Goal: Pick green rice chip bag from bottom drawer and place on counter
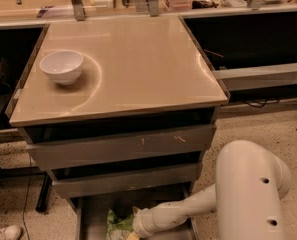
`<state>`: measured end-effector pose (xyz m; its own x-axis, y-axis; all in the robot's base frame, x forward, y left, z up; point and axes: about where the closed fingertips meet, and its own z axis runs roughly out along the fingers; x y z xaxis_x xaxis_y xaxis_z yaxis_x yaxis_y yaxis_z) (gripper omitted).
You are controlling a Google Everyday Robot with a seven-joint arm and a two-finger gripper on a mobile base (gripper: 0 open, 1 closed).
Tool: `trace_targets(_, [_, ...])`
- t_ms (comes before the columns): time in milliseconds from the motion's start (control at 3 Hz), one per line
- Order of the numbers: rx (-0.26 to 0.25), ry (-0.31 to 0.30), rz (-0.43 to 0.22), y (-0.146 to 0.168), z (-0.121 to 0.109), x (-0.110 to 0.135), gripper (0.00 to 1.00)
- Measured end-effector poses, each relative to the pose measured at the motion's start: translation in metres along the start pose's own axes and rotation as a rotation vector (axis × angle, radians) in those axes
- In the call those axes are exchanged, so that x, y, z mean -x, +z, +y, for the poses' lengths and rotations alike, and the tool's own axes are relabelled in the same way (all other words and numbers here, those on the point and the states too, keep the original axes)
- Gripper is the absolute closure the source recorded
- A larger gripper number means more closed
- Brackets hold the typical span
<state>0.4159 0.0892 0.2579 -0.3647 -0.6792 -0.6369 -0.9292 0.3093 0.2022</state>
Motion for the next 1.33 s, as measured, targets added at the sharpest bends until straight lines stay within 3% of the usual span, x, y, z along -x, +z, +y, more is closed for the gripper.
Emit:
trace_targets(333, [-0.020, -0.016, -0.051, 0.028, -0.025, 0.001, 0.00])
trace_targets(1333, [-0.084, 0.037, -0.105, 0.081, -0.041, -0.022, 0.00])
